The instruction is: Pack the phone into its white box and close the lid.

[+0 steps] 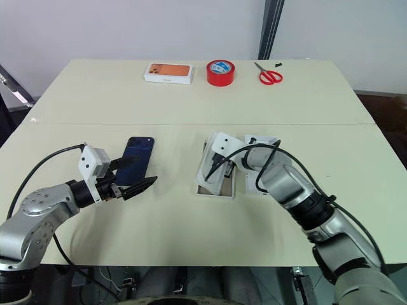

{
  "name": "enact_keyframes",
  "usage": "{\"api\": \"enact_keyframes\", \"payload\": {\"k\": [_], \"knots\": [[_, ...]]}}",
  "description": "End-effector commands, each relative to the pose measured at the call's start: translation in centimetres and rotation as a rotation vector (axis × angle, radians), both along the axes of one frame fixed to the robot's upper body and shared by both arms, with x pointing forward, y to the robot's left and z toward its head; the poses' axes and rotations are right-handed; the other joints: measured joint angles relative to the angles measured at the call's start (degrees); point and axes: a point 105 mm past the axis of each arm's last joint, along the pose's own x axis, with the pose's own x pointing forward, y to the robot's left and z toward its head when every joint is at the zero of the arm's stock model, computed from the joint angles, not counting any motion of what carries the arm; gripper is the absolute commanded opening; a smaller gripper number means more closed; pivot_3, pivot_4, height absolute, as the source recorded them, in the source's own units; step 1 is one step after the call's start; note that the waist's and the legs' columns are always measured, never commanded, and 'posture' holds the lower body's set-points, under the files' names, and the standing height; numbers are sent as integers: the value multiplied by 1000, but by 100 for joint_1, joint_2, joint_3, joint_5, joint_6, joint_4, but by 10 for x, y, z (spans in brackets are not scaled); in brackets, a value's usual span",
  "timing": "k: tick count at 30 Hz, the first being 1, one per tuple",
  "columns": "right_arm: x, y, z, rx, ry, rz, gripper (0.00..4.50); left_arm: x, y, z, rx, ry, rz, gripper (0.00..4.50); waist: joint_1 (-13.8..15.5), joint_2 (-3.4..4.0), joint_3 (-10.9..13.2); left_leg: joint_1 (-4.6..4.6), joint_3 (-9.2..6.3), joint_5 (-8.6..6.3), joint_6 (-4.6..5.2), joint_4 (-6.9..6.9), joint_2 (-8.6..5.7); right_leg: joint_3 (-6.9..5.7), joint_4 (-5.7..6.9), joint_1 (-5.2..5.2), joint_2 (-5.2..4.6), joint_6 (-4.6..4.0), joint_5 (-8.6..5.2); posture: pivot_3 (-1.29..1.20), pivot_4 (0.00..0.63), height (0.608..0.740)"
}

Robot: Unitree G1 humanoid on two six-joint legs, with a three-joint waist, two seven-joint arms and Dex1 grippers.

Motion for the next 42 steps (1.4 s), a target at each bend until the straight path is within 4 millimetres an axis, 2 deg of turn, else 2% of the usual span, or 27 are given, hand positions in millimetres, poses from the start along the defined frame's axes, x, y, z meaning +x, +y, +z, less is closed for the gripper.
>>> {"api": "enact_keyframes", "payload": {"k": [1,5,9,17,29,31,38,42], "knots": [[-3,9,15,14,-52,58,273,-2,-5,5,13,-32,-25,4490,-12,0,0,0,0,0,0,0,0,0,0,0,0,0,0,0,150,733],[-7,23,25,78,-60,105,273,-1,-5,4,12,-32,-25,4490,-19,1,1,1,0,0,0,0,2,0,3,0,5,1,0,0,150,733],[-9,31,24,120,-35,108,273,-2,-6,4,6,-33,-25,4490,-7,1,1,0,-1,0,0,0,2,0,3,0,5,1,0,0,150,733],[3,21,15,130,-4,28,126,-4,-10,4,-5,-29,-29,4490,-12,1,1,1,-1,0,0,1,1,0,3,0,3,1,1,0,150,733],[14,19,4,83,-59,10,126,-5,-20,0,-26,-18,-42,4490,-15,1,0,1,0,0,0,1,1,0,4,0,5,1,1,0,150,733],[9,20,4,91,-39,40,126,-5,-21,0,-28,-17,-44,4490,-11,1,1,1,0,0,0,1,1,0,4,0,6,1,1,0,150,733],[-34,17,-3,25,94,247,126,-7,-19,-2,-27,-10,-36,4490,-1,1,1,1,-1,-2,4,1,1,0,2,3,5,1,1,0,150,733],[-36,5,-1,-61,81,252,126,-6,-19,-1,-24,-11,-35,4490,-15,1,1,5,-1,-2,4,1,2,0,3,4,6,1,1,0,150,733]]}}
